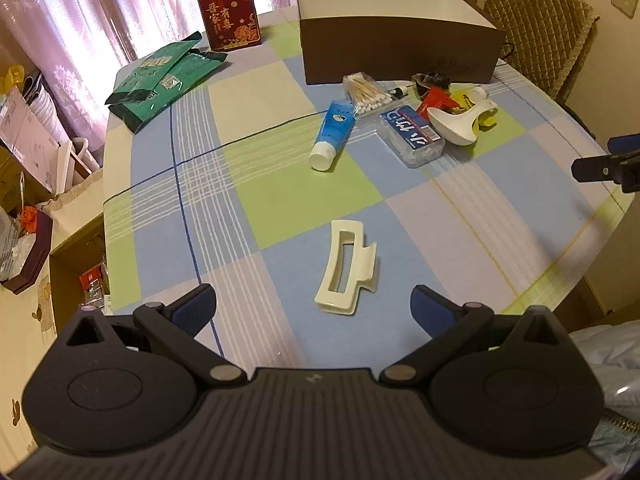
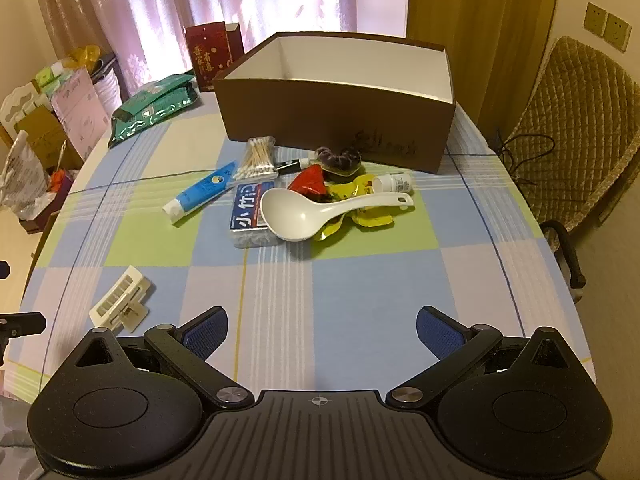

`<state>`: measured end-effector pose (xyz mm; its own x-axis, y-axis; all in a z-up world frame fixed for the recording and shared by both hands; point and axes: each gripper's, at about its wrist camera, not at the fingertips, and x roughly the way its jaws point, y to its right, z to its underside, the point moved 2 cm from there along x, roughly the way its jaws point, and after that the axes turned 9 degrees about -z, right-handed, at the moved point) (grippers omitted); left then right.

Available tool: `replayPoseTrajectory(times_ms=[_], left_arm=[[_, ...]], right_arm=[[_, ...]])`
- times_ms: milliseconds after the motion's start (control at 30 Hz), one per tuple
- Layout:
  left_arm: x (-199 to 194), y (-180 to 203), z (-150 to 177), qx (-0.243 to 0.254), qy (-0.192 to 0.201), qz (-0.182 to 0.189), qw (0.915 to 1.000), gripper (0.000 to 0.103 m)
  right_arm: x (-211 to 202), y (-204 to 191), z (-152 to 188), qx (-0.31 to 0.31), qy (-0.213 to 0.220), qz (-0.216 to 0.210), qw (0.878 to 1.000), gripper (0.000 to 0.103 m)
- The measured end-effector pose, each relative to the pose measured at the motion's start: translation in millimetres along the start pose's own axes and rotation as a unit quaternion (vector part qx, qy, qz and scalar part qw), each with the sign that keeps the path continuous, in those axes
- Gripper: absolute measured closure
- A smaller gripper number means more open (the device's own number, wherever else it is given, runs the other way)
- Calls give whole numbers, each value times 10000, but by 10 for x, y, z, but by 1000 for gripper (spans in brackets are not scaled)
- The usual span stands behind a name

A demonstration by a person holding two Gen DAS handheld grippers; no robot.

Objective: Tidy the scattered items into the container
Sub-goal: 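Reach left tool toward cream hair clip while right tool reaches toward white spoon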

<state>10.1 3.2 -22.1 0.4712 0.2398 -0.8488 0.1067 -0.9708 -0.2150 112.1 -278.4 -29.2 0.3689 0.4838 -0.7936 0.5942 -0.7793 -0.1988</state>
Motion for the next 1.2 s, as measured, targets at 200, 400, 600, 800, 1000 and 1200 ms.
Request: replayPoseTrajectory(times_ms=[200,400,600,800,1000,1200], left_arm=[[30,24,44,-50,-34,-45,10000,1],[-3,-28,34,-130,41,-23,9999,1],[-6,-20,32,-190,148,54,9997,1],[14,1,23,-148,10,113,9998,1],[51,-6,47,-136,-42,117,9998,1],[87,6,56,-97,-109,193,9997,1]], right_arm=[[24,-17,-10,-50,-23,-35,10000,0],[23,-26,-9,-50,-19,-47,10000,0],[-2,-25,0,-28,12,-36,10000,0],[-3,-7,14,22,-22,-48,10000,0],[12,7,41,116,-55,-60,9999,0],[23,9,83,140,-76,-31,9999,0]])
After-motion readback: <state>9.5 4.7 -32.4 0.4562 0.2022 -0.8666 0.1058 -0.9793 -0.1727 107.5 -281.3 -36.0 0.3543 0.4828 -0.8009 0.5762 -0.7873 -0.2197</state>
